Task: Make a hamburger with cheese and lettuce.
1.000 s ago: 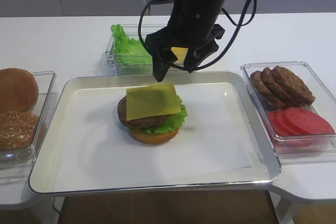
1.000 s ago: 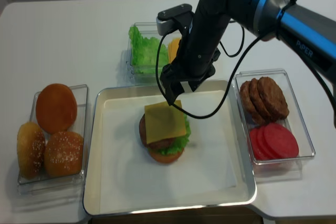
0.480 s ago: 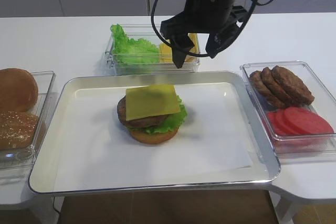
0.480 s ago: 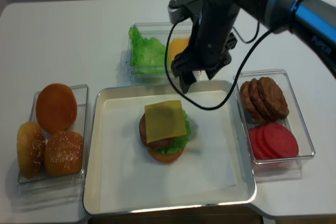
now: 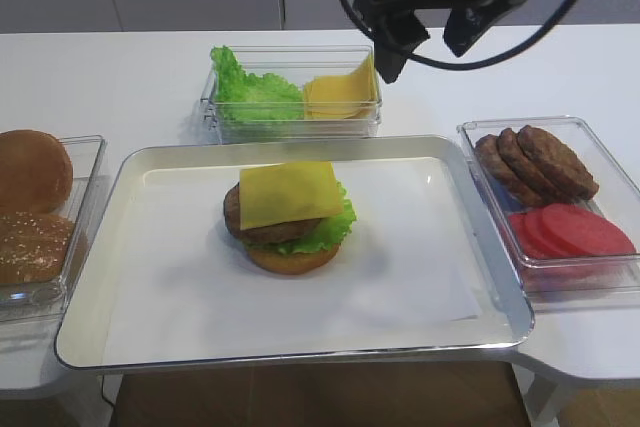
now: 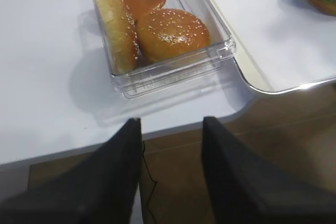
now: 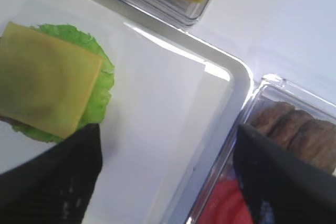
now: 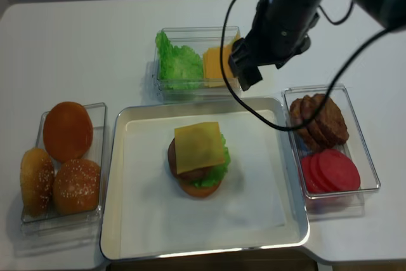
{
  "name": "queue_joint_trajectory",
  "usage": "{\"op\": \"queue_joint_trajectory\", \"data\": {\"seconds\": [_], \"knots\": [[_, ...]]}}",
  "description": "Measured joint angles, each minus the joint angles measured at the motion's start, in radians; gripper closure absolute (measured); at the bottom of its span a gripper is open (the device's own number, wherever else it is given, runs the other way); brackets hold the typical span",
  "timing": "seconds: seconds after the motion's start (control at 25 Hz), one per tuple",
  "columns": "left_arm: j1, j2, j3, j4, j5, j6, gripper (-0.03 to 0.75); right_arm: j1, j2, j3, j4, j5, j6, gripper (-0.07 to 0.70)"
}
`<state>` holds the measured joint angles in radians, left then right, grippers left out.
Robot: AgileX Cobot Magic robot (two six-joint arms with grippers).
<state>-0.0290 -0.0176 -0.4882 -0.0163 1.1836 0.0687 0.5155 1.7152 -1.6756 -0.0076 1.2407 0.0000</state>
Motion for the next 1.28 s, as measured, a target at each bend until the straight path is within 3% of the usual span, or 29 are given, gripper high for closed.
{"op": "queue_joint_trajectory", "data": {"seconds": [0.48, 1.08, 1.28], "knots": [[0.0, 0.0, 0.0, 0.0, 0.0, 0.0, 0.427, 0.0, -0.382, 0.288, -0.039, 0.006, 0.025, 0.039], [0.0, 0.0, 0.0, 0.0, 0.0, 0.0, 0.427, -0.003, -1.006, 0.699, -0.071, 0.023, 0.025, 0.042], [0.0, 0.0, 0.0, 0.0, 0.0, 0.0, 0.427, -0.112, -1.193, 0.792, -0.057, 0.027, 0.027, 0.042]]}}
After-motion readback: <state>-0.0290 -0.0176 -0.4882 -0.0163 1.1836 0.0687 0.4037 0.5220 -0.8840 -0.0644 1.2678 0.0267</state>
